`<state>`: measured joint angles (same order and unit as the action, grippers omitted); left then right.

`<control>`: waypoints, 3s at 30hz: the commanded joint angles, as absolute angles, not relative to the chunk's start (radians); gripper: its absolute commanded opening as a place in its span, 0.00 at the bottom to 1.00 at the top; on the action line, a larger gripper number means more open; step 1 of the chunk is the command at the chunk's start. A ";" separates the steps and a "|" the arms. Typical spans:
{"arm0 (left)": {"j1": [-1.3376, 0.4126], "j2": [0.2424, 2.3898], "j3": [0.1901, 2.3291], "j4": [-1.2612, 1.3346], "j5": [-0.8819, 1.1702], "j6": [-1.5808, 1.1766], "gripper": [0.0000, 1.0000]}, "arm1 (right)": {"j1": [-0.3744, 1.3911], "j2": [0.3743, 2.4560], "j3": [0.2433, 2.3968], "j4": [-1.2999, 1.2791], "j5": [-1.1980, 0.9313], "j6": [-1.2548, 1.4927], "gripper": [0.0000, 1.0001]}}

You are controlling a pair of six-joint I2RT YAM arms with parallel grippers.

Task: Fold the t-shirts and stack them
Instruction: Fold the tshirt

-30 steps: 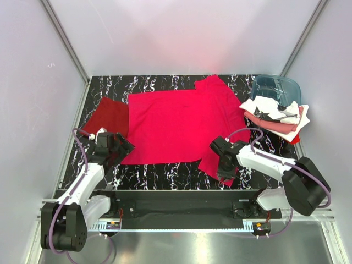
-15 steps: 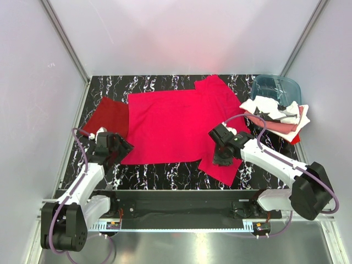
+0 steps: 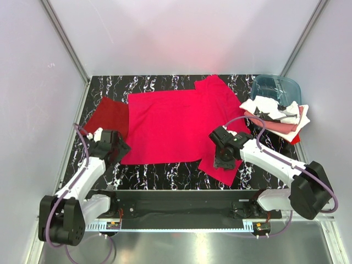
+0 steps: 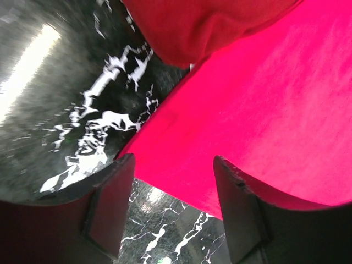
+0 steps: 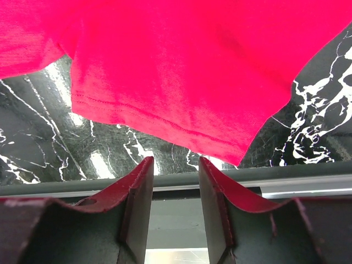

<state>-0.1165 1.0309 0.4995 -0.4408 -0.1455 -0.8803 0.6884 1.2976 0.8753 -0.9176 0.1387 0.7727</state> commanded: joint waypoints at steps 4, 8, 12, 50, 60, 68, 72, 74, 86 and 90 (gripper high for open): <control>-0.178 1.018 0.587 -0.567 -0.371 -0.940 0.70 | 0.696 1.315 0.853 -0.900 0.140 0.758 0.46; -0.215 1.149 0.635 -0.615 -0.357 -0.931 0.70 | 0.696 1.308 0.857 -0.914 0.141 0.764 0.46; -0.233 1.282 0.658 -0.615 -0.296 -0.910 0.68 | 0.696 1.318 0.862 -0.928 0.138 0.769 0.47; -0.100 1.203 0.604 -0.456 -0.055 -0.907 0.00 | 0.696 1.462 0.793 -0.865 0.170 0.874 0.69; -0.100 1.123 0.589 -0.462 -0.067 -0.910 0.00 | 0.696 1.531 0.842 -0.882 0.184 0.877 0.61; -0.100 1.071 0.578 -0.471 -0.080 -0.913 0.00 | 0.696 1.575 0.870 -0.900 0.183 0.874 0.49; -0.100 1.057 0.578 -0.474 -0.078 -0.910 0.00 | 0.696 1.560 0.862 -0.882 0.158 0.865 0.25; -0.100 1.048 0.577 -0.477 -0.080 -0.908 0.00 | 0.696 1.527 0.842 -0.870 0.144 0.864 0.13; -0.100 0.950 0.597 -0.508 -0.136 -0.920 0.00 | 0.667 1.404 0.928 -0.900 0.150 0.790 0.00; -0.100 0.913 0.603 -0.506 -0.149 -0.948 0.00 | 0.583 1.420 0.994 -0.864 0.117 0.714 0.00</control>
<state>-0.1047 0.9432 0.5785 -0.5213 -0.1120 -0.9237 0.6418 1.4372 0.9215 -0.8917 0.1284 0.7887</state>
